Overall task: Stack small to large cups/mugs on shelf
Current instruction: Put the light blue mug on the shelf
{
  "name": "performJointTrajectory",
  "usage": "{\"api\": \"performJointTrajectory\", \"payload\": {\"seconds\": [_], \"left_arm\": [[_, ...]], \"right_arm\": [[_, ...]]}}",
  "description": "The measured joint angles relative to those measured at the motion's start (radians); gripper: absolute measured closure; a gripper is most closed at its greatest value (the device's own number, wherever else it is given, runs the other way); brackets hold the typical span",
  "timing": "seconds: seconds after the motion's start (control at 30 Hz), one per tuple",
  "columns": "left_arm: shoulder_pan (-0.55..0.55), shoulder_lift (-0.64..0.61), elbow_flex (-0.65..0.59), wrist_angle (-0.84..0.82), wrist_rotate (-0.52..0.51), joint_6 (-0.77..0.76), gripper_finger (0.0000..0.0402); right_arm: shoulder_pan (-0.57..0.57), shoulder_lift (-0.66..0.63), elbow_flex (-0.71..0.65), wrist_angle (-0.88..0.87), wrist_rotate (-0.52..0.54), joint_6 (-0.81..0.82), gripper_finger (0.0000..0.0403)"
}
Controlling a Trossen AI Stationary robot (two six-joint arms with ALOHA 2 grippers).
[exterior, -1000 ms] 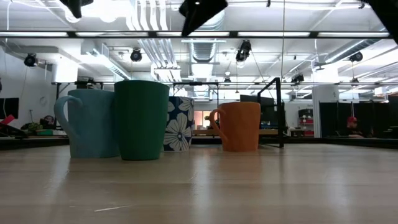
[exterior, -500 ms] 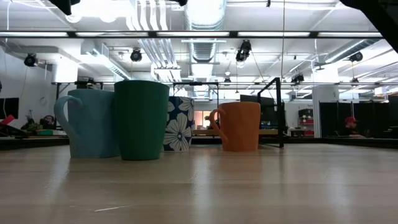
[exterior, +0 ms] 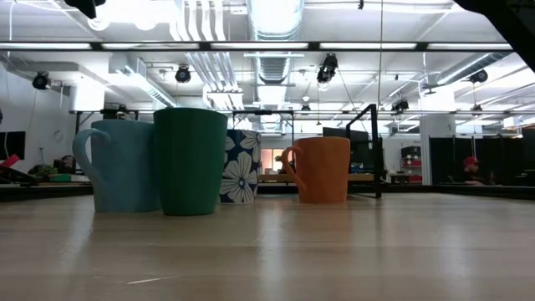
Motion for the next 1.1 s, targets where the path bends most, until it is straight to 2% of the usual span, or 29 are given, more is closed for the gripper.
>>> {"api": "performJointTrajectory", "payload": {"seconds": [0.07, 0.13, 0.27, 0.43, 0.57, 0.8, 0.97, 1.1], "left_arm": [[0.0, -0.002, 0.0, 0.0, 0.0, 0.0, 0.0201], [0.0, -0.003, 0.0, 0.0, 0.0, 0.0, 0.0201], [0.0, 0.004, 0.0, 0.0, 0.0, 0.0, 0.0201], [0.0, 0.014, 0.0, 0.0, 0.0, 0.0, 0.0201], [0.001, 0.024, 0.0, 0.0, 0.0, 0.0, 0.0201], [0.001, 0.046, 0.0, 0.0, 0.0, 0.001, 0.0201], [0.001, 0.059, 0.0, 0.0, -0.001, 0.009, 0.0201], [0.001, 0.058, 0.0, 0.0, -0.001, 0.009, 0.0201]], "right_arm": [[0.01, -0.002, 0.0, 0.104, -0.054, 0.048, 0.0197], [0.013, -0.007, 0.001, 0.104, -0.098, 0.055, 0.0197], [-0.005, -0.009, 0.001, -0.136, -0.077, -0.012, 0.0197], [-0.033, -0.006, 0.0, -0.541, 0.065, -0.29, 0.0197], [-0.041, -0.003, 0.0, -0.736, 0.218, -0.488, 0.0197], [-0.031, 0.044, 0.0, -1.076, 0.487, -0.713, 0.0197], [0.012, 0.089, 0.0, -1.214, 0.497, -0.902, 0.0197], [0.031, 0.106, 0.0, -1.187, 0.489, -0.949, 0.0197]]}}
